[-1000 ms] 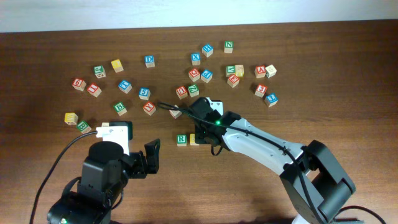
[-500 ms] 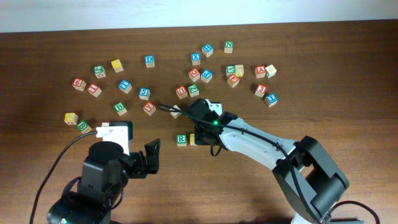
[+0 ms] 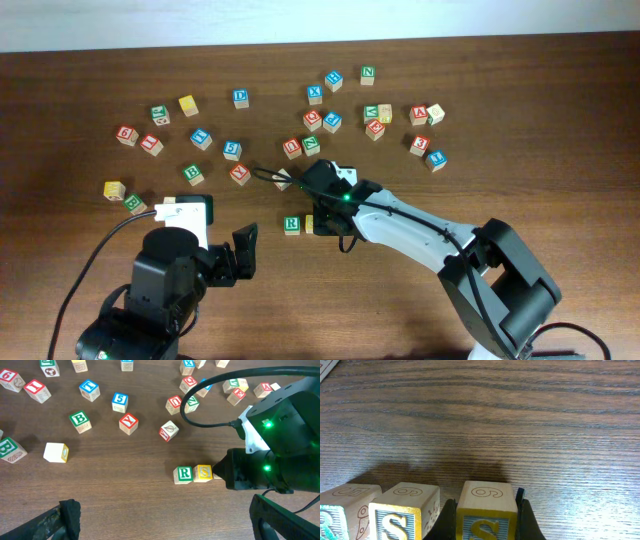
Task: Spell out RSS
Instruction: 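Carry the S block and place it right of the first S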
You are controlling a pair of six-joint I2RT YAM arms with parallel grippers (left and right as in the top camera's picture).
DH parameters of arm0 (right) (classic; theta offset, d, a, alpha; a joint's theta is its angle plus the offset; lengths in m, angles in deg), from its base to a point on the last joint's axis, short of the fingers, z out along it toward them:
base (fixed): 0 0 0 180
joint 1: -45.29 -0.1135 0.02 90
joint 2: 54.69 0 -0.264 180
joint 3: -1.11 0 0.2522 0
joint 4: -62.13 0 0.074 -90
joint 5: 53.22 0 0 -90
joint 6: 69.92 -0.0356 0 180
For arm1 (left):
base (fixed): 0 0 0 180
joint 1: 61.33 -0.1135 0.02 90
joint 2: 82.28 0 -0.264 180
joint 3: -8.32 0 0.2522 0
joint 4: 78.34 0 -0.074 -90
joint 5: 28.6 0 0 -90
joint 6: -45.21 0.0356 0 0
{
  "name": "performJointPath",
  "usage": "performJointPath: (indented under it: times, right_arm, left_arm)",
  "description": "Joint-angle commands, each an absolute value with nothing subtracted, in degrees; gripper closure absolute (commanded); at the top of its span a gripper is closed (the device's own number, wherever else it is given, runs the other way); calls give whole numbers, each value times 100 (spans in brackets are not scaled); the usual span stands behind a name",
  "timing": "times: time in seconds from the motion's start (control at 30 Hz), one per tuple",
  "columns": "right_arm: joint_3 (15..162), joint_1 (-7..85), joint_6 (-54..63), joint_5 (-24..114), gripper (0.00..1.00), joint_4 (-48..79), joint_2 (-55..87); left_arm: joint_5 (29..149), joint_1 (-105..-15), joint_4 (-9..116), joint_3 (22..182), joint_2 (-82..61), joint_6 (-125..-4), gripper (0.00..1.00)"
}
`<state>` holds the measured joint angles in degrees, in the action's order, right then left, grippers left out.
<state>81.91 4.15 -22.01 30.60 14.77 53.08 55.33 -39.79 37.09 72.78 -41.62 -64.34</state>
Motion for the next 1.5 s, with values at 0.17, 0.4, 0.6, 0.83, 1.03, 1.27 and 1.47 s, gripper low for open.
performJointPath:
  times: [0.17, 0.4, 0.6, 0.83, 1.03, 1.27, 1.47]
  right_arm:
    - [8145, 406, -2269, 3119, 96, 1477, 5347]
    - [8145, 404, -2266, 3294, 96, 1477, 5347]
    - [8145, 406, -2266, 3309, 96, 1529, 5347]
    - [8145, 406, -2266, 3314, 88, 1540, 5347]
    - [8145, 406, -2266, 3314, 78, 1490, 5347]
    - [8145, 406, -2266, 3316, 70, 1477, 5347]
    - [8145, 406, -2266, 3309, 67, 1481, 5347]
  left_arm:
    - [5492, -3972, 3720, 7346, -4175, -6450, 1]
    - [5494, -3972, 3720, 7346, -4175, -6450, 1]
    - [5494, -3972, 3720, 7346, -4175, -6450, 1]
    - [5494, -3972, 3720, 7346, -4175, -6450, 1]
    - [5494, -3972, 3720, 7346, -4175, -6450, 1]
    - [5492, -3972, 3720, 7346, -4175, -6450, 1]
    - [5492, -3972, 3720, 7346, -4175, -6450, 1]
